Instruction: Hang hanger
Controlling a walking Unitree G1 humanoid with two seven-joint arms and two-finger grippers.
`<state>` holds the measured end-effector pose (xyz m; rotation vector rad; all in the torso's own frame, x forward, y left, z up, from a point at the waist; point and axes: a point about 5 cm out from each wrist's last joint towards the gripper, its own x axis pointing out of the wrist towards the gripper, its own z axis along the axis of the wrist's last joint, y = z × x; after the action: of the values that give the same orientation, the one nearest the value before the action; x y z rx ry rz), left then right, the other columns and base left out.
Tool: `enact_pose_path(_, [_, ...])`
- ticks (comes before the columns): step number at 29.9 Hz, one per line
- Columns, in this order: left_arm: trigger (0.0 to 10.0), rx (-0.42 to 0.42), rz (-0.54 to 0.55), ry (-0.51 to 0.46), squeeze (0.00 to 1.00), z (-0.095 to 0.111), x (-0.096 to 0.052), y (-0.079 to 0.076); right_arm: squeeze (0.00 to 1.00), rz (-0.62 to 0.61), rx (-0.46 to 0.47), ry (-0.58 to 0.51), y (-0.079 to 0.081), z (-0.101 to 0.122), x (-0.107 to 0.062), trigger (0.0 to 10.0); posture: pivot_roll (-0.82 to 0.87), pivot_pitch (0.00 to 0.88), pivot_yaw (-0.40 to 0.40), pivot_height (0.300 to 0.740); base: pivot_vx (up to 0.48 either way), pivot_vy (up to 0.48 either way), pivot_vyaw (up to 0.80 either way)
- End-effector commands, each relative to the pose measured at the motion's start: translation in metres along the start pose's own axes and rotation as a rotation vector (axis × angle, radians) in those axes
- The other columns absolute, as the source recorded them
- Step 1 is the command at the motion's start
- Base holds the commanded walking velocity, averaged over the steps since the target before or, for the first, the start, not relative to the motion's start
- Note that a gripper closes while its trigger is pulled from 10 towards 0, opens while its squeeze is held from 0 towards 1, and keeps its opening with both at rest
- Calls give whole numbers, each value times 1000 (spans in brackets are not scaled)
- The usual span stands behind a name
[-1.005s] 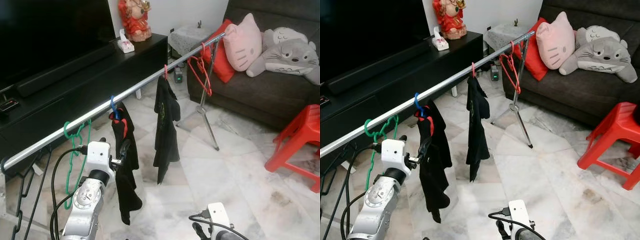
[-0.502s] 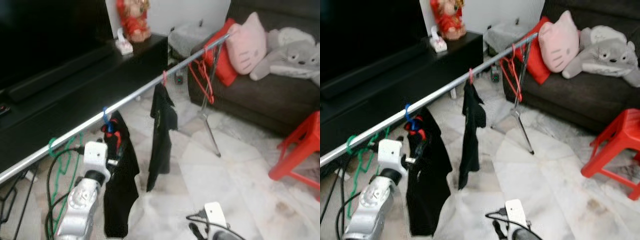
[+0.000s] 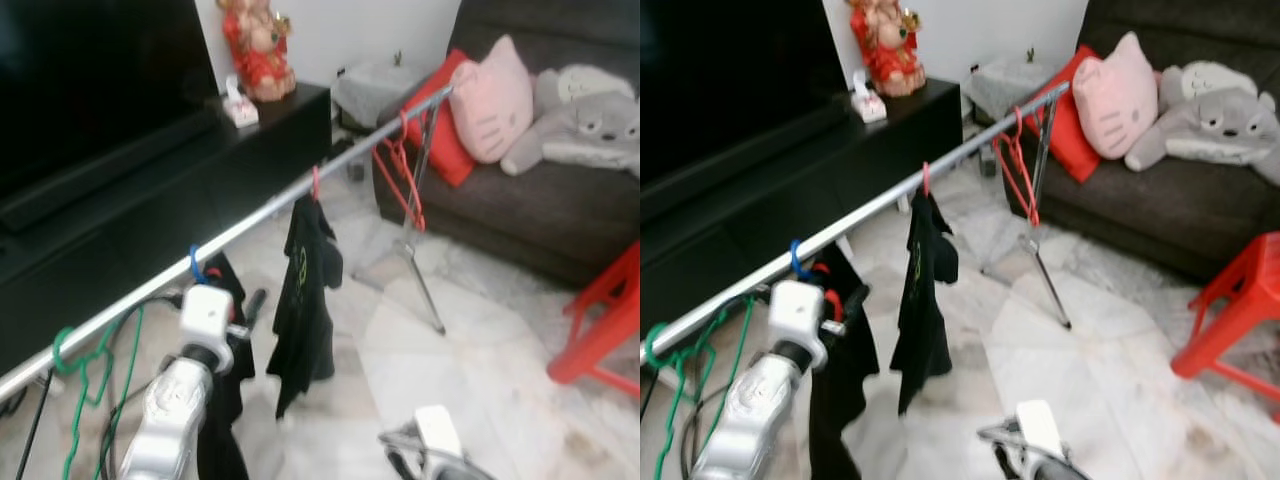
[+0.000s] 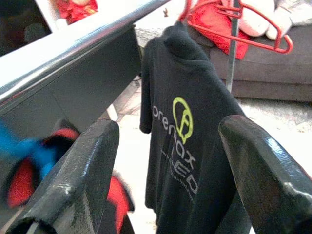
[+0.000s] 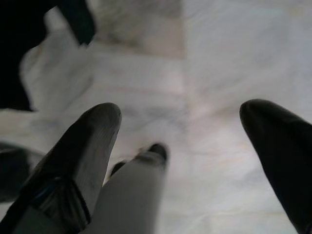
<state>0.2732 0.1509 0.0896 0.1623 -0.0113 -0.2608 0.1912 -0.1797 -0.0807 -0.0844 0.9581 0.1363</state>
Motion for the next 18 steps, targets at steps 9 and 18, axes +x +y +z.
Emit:
enact_pose_path(9, [10000, 88, 14, 66, 0, -7, -10, 13, 0, 28, 8, -9, 12, 2, 2, 10000, -100, 0, 45, 740, 0, 0, 0])
enact_pose_path(18, [10000, 144, 31, 111, 0, -14, -16, 15, 0, 25, 15, -10, 12, 3, 2, 10000, -100, 0, 45, 740, 0, 0, 0])
